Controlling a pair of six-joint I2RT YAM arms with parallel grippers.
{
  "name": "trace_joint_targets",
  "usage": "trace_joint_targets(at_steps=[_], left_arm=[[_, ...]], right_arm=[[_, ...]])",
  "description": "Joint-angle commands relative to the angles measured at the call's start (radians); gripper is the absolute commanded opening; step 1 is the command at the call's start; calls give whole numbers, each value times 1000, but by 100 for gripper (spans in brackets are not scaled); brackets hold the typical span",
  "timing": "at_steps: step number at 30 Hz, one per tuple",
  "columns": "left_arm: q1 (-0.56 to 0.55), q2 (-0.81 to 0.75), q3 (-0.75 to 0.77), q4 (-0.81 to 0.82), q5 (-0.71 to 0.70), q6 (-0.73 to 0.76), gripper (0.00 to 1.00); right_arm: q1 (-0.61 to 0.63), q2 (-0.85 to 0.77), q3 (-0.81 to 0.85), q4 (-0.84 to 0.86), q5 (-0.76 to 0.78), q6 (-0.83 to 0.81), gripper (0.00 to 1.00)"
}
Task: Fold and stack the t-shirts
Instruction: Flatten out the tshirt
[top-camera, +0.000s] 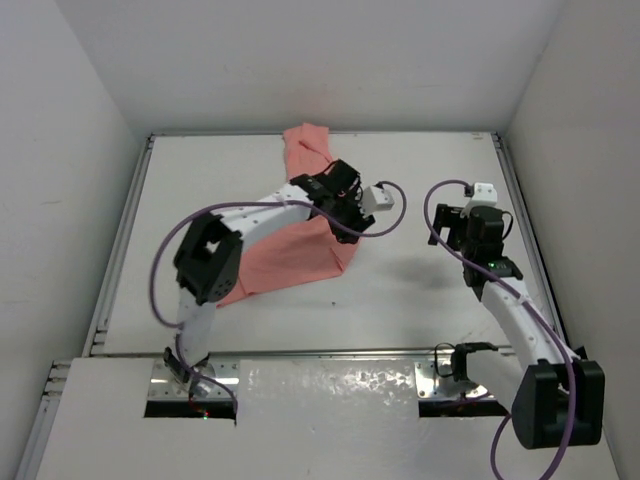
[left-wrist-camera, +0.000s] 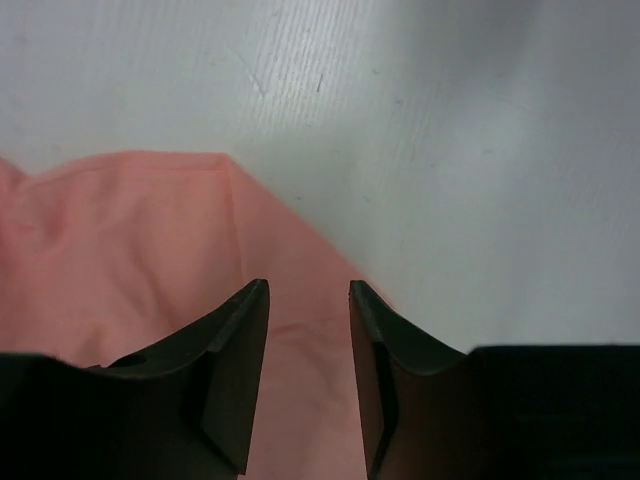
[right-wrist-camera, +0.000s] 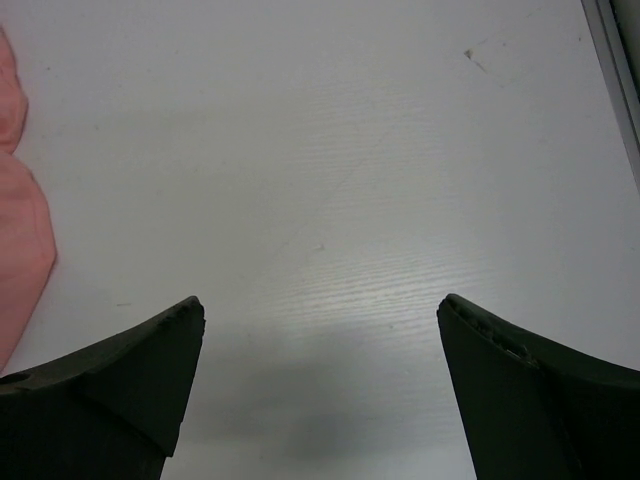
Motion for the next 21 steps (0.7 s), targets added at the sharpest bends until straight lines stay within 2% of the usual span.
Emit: trace_joint_targets(at_steps=[1, 3, 4, 5, 7, 11, 17, 21], left_arm=[[72, 149, 173, -160, 73, -310, 36], [54, 101, 108, -84, 28, -361, 42], [49, 80, 21, 15, -36, -381, 44], [49, 66, -18, 65, -40, -438, 47], [49, 75, -53, 131, -61, -487, 48], [49, 130, -6, 116, -150, -532, 47], [41, 125, -79, 125, -74, -549, 47], [43, 164, -79, 130, -31, -592, 41]], right_arm=[[-6, -38, 62, -101, -22, 0, 96], [-5, -73, 47, -103, -39, 3, 95], [-5, -84, 19, -83, -54, 20, 94], [-5, -95, -1, -65, -73, 29, 94], [-3, -118, -39, -7, -132, 61, 90], [-5, -130, -81, 23, -176, 109, 87], [-3, -141, -104, 32, -173, 107, 85], [-3, -138, -101, 11, -157, 101, 85]])
